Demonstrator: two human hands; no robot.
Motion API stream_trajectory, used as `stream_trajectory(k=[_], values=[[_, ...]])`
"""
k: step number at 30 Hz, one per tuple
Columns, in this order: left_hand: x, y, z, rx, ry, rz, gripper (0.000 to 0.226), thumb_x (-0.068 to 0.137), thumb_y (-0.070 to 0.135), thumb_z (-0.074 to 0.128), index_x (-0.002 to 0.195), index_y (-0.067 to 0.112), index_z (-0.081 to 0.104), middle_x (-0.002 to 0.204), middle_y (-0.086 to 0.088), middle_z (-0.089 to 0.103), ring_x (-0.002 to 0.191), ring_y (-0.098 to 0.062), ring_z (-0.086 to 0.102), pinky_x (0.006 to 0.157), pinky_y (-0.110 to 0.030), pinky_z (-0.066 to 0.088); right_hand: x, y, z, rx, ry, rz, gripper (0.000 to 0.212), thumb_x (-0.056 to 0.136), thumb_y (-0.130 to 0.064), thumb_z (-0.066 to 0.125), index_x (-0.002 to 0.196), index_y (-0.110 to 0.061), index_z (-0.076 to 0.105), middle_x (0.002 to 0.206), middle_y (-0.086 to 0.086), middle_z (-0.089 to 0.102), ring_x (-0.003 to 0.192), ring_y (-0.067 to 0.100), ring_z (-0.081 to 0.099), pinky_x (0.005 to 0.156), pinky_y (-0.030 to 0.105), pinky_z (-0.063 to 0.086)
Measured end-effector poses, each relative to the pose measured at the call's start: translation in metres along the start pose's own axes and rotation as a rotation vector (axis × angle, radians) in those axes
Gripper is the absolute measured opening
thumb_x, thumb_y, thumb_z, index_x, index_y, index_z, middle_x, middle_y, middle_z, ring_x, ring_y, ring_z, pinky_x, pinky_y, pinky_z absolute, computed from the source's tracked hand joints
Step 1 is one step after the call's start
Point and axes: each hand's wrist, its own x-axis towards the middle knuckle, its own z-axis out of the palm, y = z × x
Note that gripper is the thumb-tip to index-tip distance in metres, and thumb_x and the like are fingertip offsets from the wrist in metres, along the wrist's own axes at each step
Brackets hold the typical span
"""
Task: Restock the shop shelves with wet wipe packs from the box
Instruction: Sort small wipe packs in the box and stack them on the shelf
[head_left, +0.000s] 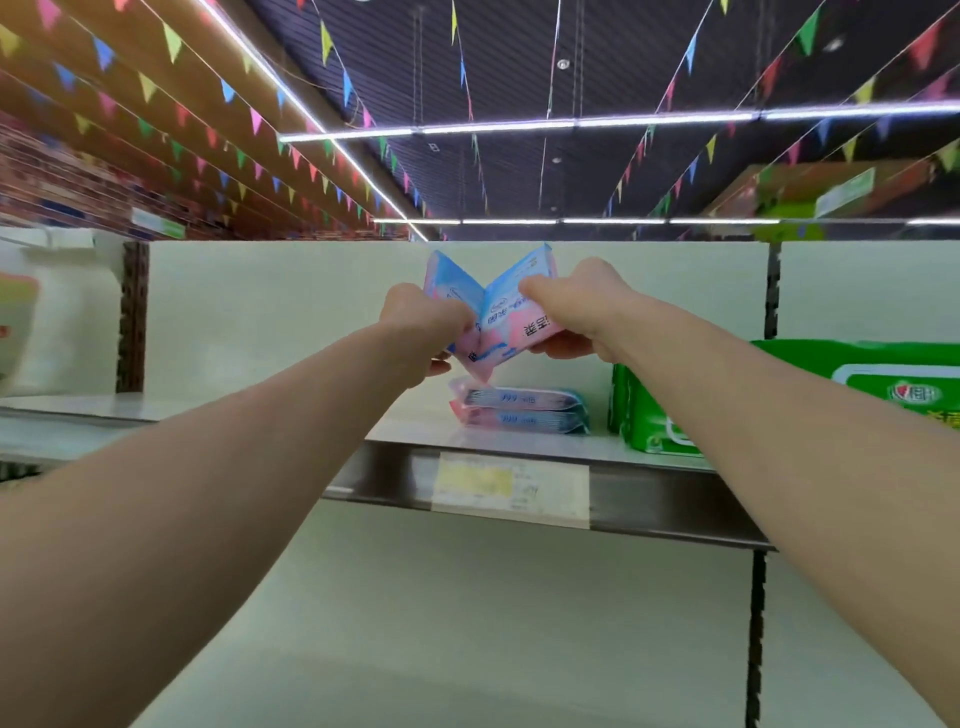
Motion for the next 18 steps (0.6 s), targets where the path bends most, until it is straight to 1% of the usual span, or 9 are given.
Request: stream_trajectory(k=[1,3,5,7,8,11,14,16,18], values=[[0.006,0.000,0.001,-0.022,-0.002,-0.021,0.020,0.088,0.006,0.061,0.103,0.006,0.047,0.098,-0.013,0.061,0.089,-0.023,0.062,0.054,-0.027,0.047,0.004,0.002,0.001,-0.027,0.020,0.010,0.017,0.092,-0.022,0.052,0.084,-0.008,0.049,0.073,0.013,0.064,0.050,0.021,0.058,0.038,0.019,0.041],[0.016,0.000,-0.001,-0.084,0.003,-0.064,0.020,0.090,0.009,0.059,0.102,0.007,0.044,0.098,-0.014,0.063,0.091,-0.022,0.063,0.066,-0.031,0.052,0.012,0.006,0.002,-0.105,0.059,0.029,0.019,0.090,-0.025,0.048,0.077,-0.011,0.046,0.068,0.010,0.060,0.051,0.020,0.048,0.044,0.022,0.032],[0.028,0.000,-0.005,-0.160,-0.001,-0.097,0.025,0.089,0.011,0.061,0.109,0.007,0.046,0.100,-0.013,0.063,0.095,-0.022,0.062,0.076,-0.037,0.053,0.017,0.009,0.002,-0.155,0.092,0.056,0.021,0.087,-0.028,0.049,0.073,-0.013,0.044,0.065,0.006,0.055,0.049,0.018,0.039,0.045,0.024,0.028],[0.037,0.001,-0.011,-0.224,-0.044,-0.132,0.032,0.088,0.012,0.061,0.117,0.009,0.049,0.104,-0.010,0.062,0.097,-0.023,0.061,0.081,-0.044,0.052,0.022,0.010,0.003,-0.155,0.097,0.098,0.019,0.087,-0.024,0.049,0.072,-0.012,0.045,0.061,0.006,0.053,0.045,0.016,0.039,0.041,0.019,0.028],[0.040,0.000,-0.013,-0.246,-0.083,-0.154,0.031,0.088,0.012,0.061,0.117,0.011,0.051,0.109,-0.009,0.061,0.098,-0.024,0.060,0.081,-0.047,0.051,0.024,0.010,0.005,-0.144,0.087,0.118,0.018,0.087,-0.020,0.048,0.072,-0.011,0.045,0.061,0.007,0.053,0.042,0.016,0.041,0.039,0.016,0.028],[0.046,-0.001,-0.013,-0.289,-0.222,-0.210,0.019,0.091,0.013,0.059,0.108,0.013,0.051,0.121,-0.010,0.058,0.105,-0.027,0.057,0.076,-0.054,0.051,0.029,0.010,0.012,-0.095,0.056,0.157,0.013,0.089,-0.009,0.048,0.076,-0.007,0.048,0.062,0.011,0.056,0.042,0.015,0.048,0.039,0.013,0.035],[0.052,-0.003,-0.010,-0.337,-0.320,-0.242,0.008,0.092,0.013,0.057,0.097,0.013,0.050,0.121,-0.011,0.060,0.112,-0.031,0.055,0.069,-0.055,0.051,0.032,0.008,0.022,0.011,0.050,0.181,0.004,0.089,-0.003,0.052,0.086,-0.002,0.051,0.063,0.014,0.059,0.039,0.015,0.055,0.039,0.017,0.046],[0.058,-0.003,-0.010,-0.341,-0.362,-0.244,0.011,0.092,0.014,0.057,0.101,0.013,0.051,0.121,-0.010,0.060,0.114,-0.034,0.054,0.073,-0.063,0.048,0.035,0.008,0.026,0.030,0.036,0.205,0.004,0.090,0.000,0.055,0.093,0.000,0.052,0.066,0.015,0.061,0.039,0.015,0.059,0.040,0.020,0.049],[0.066,-0.002,-0.012,-0.311,-0.368,-0.239,0.015,0.092,0.014,0.057,0.106,0.014,0.051,0.116,-0.009,0.061,0.111,-0.034,0.056,0.080,-0.071,0.041,0.039,0.008,0.028,0.036,0.002,0.248,0.003,0.091,0.001,0.055,0.089,0.001,0.054,0.071,0.016,0.065,0.051,0.019,0.064,0.049,0.027,0.055]])
